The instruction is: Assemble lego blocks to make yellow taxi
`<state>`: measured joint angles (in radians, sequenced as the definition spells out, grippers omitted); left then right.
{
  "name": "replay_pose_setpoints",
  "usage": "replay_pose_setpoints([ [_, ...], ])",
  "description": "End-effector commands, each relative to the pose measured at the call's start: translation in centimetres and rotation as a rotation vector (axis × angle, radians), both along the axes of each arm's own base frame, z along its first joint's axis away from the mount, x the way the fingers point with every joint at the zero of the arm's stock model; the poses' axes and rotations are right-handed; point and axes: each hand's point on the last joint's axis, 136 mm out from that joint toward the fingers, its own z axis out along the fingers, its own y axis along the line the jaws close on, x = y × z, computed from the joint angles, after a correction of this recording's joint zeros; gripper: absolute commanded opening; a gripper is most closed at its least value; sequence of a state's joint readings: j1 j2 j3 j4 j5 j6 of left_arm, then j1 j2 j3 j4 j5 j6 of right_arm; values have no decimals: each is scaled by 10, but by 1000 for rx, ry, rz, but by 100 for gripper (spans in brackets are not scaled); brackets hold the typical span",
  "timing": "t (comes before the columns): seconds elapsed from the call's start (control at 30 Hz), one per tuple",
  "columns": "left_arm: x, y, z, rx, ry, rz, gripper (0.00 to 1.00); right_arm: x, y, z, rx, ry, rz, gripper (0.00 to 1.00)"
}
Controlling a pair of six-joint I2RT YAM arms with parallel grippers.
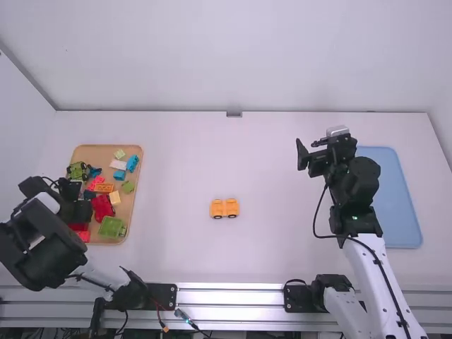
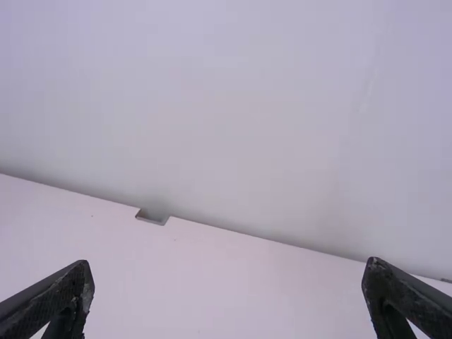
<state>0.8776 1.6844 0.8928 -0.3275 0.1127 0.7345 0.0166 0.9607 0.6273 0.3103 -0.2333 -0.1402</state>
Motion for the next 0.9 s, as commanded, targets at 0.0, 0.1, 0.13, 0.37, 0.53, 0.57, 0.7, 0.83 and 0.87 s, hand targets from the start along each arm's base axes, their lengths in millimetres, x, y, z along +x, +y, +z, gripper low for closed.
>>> replay_pose_setpoints([
  [0.0, 5, -8, -1, -18, -25, -33, 66, 1, 2, 16, 2, -32, 10, 99],
  [0.1, 5, -8, -8, -36, -15, -34, 66, 1, 2, 16, 2, -31, 9, 99],
  [0.13, 6, -10, -12, -49, -19, -37, 66, 1, 2, 16, 2, -31, 10, 99],
  [0.37, 8, -8, -25, -68, -16, -13, 62, 1, 2, 16, 2, -31, 10, 99],
  [0.53, 6, -9, -28, -76, -6, -12, 58, 1, 2, 16, 2, -31, 10, 99],
  [0.57, 7, -9, -28, -76, -6, -11, 57, 1, 2, 16, 2, -31, 9, 99],
  [0.7, 5, -11, -29, -83, -1, -12, 46, 1, 2, 16, 2, -30, 9, 99],
  [0.83, 3, -13, -30, -93, 9, -11, 39, 1, 2, 16, 2, -30, 10, 99],
  [0.87, 3, -14, -30, -93, 9, -11, 38, 1, 2, 16, 2, -30, 9, 99],
])
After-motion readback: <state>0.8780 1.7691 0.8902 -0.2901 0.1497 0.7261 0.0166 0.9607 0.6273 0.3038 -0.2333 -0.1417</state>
